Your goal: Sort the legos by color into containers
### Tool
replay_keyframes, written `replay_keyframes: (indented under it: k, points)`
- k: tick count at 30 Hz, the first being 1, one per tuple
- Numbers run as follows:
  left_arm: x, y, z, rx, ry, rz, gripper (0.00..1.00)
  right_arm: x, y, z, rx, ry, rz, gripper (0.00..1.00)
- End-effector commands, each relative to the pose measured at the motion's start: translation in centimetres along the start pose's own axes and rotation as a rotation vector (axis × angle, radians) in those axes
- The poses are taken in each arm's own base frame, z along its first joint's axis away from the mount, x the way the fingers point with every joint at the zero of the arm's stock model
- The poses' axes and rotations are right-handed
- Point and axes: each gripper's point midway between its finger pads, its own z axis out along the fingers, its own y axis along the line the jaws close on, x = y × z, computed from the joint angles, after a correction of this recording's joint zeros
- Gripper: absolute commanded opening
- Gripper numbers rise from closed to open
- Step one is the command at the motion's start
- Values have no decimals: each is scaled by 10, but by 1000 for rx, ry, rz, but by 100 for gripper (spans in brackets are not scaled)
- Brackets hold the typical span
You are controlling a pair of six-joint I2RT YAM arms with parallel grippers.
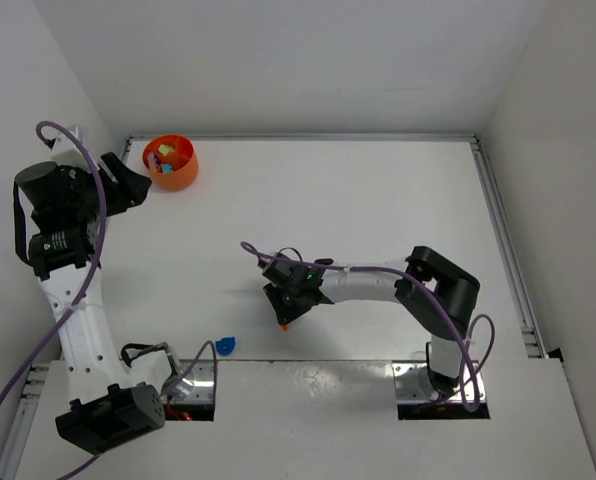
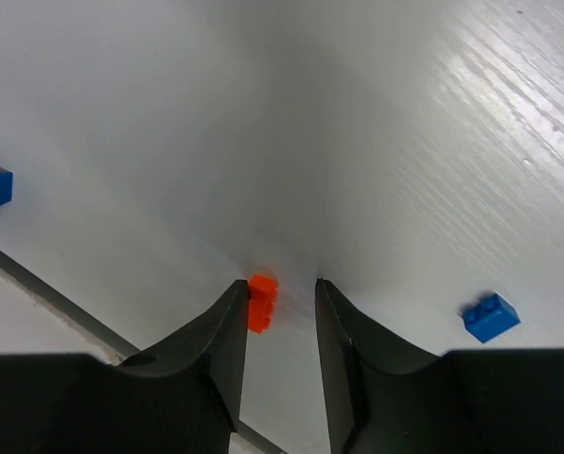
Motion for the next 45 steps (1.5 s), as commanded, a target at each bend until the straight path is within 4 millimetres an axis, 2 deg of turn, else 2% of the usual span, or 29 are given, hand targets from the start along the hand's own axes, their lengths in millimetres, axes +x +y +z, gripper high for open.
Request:
replay_keyframes:
  k: [1, 6, 8, 10, 12, 13, 15, 18, 21, 22, 23, 25, 28, 29, 32, 33, 35, 40, 44, 45]
  points:
    - [-9, 3, -7, -30, -42, 43, 65, 19, -9, 7, 70, 55, -12, 33]
    - [-1, 7, -4, -34, -23, 33, 65, 15, -9, -4, 51, 0, -31, 33]
    - [-1, 5, -4, -25, -21, 24, 65, 10, -9, -13, 47, -28, -40, 38]
    - [1, 6, -3, -25, -21, 24, 65, 15, -10, -13, 52, -30, -59, 39]
    - [2, 7, -1, -24, -21, 15, 65, 8, -6, -18, 37, -60, -69, 39]
    - [2, 7, -1, -24, -21, 15, 65, 12, -9, -17, 42, -50, -86, 39]
    - [1, 10, -2, -33, -25, 12, 65, 9, -11, -20, 49, -65, -121, 41]
    - [0, 9, -4, -31, -32, 37, 65, -1, -22, -30, 95, -114, -204, 43]
    - [1, 8, -7, -31, -32, 46, 65, -15, -48, -48, 192, -171, -304, 45]
    - [1, 8, -7, -31, -32, 46, 65, -8, -56, -50, 196, -142, -350, 45]
    - [1, 8, -7, -32, -32, 55, 66, -10, -58, -57, 188, -132, -482, 45]
    - [1, 6, -7, -23, -30, 55, 66, 12, -70, -60, 188, -51, -588, 42]
    - [7, 4, 0, 18, 2, 42, 66, 31, -84, -71, 145, -33, -780, 36]
    - [7, 2, 0, 27, 4, 41, 66, 44, -91, -73, 129, 0, -863, 36]
    - [12, 3, 7, 43, 32, 1, 66, 66, -86, -73, 18, 47, -939, 36]
    - [14, 3, 10, 52, 46, -7, 66, 70, -87, -74, -4, 56, -995, 38]
    - [14, 3, 13, 61, 50, -19, 66, 76, -87, -71, -28, 66, -1039, 52]
    - [14, 3, 13, 61, 51, -29, 66, 81, -85, -68, -89, 67, -1133, 70]
    - [17, 6, 14, 50, 56, -24, 66, 91, -91, -64, -93, 88, -1163, 72]
    - [17, 6, 14, 50, 56, -24, 66, 88, -93, -62, -89, 82, -1167, 72]
